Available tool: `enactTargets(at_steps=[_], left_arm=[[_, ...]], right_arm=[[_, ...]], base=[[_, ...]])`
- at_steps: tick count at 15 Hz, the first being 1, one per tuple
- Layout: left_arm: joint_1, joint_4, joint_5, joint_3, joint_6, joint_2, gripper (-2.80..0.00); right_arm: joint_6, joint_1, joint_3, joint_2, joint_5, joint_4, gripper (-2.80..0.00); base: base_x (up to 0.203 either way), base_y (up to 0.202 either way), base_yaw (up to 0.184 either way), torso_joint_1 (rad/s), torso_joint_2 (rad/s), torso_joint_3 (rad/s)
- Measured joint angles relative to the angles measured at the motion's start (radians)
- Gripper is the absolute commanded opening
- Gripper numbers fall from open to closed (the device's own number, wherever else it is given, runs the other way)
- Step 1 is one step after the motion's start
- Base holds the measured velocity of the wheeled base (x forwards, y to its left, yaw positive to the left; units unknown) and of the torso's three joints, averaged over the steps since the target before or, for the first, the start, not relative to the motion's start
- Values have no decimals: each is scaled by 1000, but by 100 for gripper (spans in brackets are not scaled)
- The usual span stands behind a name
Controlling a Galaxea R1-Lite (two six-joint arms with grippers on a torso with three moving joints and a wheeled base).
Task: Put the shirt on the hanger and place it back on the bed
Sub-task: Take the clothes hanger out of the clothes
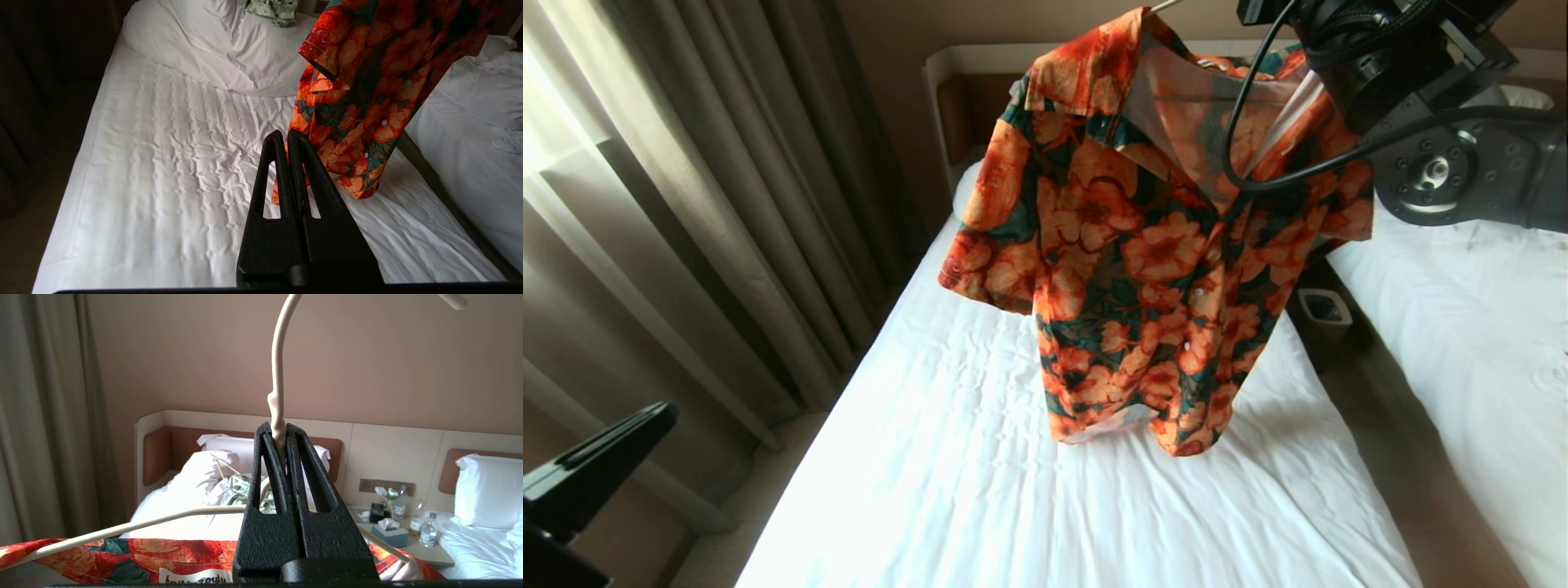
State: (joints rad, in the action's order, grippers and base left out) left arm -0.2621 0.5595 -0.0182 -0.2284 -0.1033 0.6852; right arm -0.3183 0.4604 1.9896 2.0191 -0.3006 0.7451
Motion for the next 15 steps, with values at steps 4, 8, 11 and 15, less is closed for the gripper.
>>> enactTargets(at_steps=[4,8,11,15], left_arm=[[0,-94,19,-4,-35,-95,-280],[0,-98,17,-4,-37,-125,-280],[0,-98,15,-4,-37,-130,-280],[0,-99,14,-2,-37,-130,-280]], right_arm=[[1,-11,0,-6,0,1,-280],[1,-15,0,-9,0,0,-280],[1,-16,0,-10,0,-1,-280],[1,-22,0,-14,1,-4,-280]], base=[[0,0,0,0,0,0],[0,0,0,0,0,0],[0,0,0,0,0,0],[0,0,0,0,0,0]])
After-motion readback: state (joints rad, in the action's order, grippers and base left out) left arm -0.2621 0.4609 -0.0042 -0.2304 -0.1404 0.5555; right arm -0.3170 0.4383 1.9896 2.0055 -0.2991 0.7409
